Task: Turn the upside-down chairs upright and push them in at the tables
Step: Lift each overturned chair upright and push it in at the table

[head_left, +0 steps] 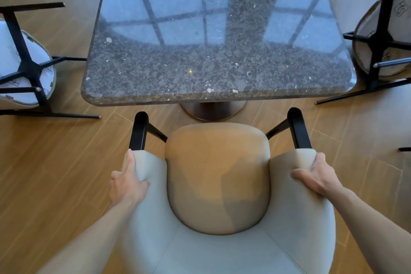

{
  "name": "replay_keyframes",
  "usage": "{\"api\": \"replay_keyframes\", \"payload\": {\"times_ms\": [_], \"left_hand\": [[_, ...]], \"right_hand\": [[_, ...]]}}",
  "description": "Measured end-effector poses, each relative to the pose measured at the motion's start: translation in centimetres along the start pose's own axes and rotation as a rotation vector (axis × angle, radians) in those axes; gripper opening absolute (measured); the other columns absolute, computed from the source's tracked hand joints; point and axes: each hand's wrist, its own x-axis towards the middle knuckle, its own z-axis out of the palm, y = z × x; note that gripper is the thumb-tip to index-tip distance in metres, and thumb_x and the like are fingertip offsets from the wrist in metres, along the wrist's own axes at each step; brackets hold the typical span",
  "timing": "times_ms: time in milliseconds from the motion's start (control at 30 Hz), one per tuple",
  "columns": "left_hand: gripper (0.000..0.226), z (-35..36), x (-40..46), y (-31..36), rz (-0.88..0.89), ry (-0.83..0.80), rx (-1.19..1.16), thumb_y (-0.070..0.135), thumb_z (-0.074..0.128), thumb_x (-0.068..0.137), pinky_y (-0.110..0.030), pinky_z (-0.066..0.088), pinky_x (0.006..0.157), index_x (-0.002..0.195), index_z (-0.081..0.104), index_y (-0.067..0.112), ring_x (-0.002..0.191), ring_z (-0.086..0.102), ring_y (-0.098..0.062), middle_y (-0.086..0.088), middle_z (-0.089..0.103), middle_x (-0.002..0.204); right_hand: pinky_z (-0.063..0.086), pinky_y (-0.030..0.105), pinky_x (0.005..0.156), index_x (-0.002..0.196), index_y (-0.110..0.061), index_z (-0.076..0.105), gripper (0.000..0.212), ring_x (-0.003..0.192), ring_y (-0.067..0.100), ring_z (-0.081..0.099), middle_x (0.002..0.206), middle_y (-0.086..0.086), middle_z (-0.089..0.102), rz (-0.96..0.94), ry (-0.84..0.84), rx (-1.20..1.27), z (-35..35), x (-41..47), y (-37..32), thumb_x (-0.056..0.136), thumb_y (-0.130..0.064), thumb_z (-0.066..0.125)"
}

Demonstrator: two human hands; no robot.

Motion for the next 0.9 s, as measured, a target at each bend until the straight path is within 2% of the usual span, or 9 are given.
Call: {"api": "replay_keyframes", "payload": {"times_ms": [100, 267, 533, 767, 900], "left_hand": [[0.114, -0.1, 1.2, 0.8, -0.017, -0.001, 0.002, 0.041, 0.078, 0.086, -0.041, 0.047, 0.078, 0.160, -0.007, 0.051, 0.098, 0.049, -0.033, -0.013, 0.038, 0.106], [0.114, -0.2, 3.0, 2.2, -0.033, -0.004, -0.013, 0.041, 0.079, 0.084, -0.045, 0.051, 0.087, 0.161, -0.004, 0.050, 0.108, 0.054, -0.039, -0.020, 0.046, 0.118], [0.116, 0.0, 4.9, 3.7, -0.017, 0.007, -0.024, 0.043, 0.081, 0.082, -0.046, 0.051, 0.093, 0.161, -0.004, 0.051, 0.110, 0.055, -0.042, -0.023, 0.047, 0.121], [0.118, 0.3, 5.1, 3.7, -0.028, 0.019, -0.007, 0.046, 0.082, 0.080, -0.046, 0.050, 0.089, 0.159, -0.005, 0.054, 0.109, 0.055, -0.041, -0.021, 0.048, 0.120], [0.121, 0.2, 5.0, 3.8, -0.021, 0.031, -0.013, 0.049, 0.082, 0.078, -0.046, 0.050, 0.088, 0.158, -0.008, 0.055, 0.109, 0.055, -0.041, -0.022, 0.047, 0.120]], "right_hand": [[0.046, 0.030, 0.051, 0.118, -0.022, 0.030, 0.074, 0.077, 0.027, 0.061, 0.094, 0.009, 0.057, -0.004, 0.003, -0.010, -0.4, 1.5, -1.4, 0.072, -0.045, 0.083], [0.045, 0.031, 0.052, 0.114, -0.019, 0.032, 0.072, 0.077, 0.027, 0.061, 0.095, 0.010, 0.057, -0.013, 0.004, -0.024, -0.9, 3.5, -2.9, 0.070, -0.047, 0.082], [0.045, 0.031, 0.052, 0.117, -0.019, 0.030, 0.073, 0.079, 0.027, 0.060, 0.096, 0.009, 0.054, -0.023, 0.010, -0.022, -1.7, 5.3, -3.7, 0.074, -0.047, 0.082], [0.044, 0.031, 0.052, 0.113, -0.018, 0.032, 0.075, 0.077, 0.026, 0.058, 0.094, 0.009, 0.054, 0.000, 0.020, -0.022, -1.5, 5.4, -4.0, 0.069, -0.050, 0.082], [0.044, 0.031, 0.052, 0.114, -0.019, 0.031, 0.083, 0.074, 0.024, 0.057, 0.095, 0.009, 0.055, 0.016, 0.024, -0.021, -1.7, 5.3, -4.2, 0.062, -0.059, 0.081]]}}
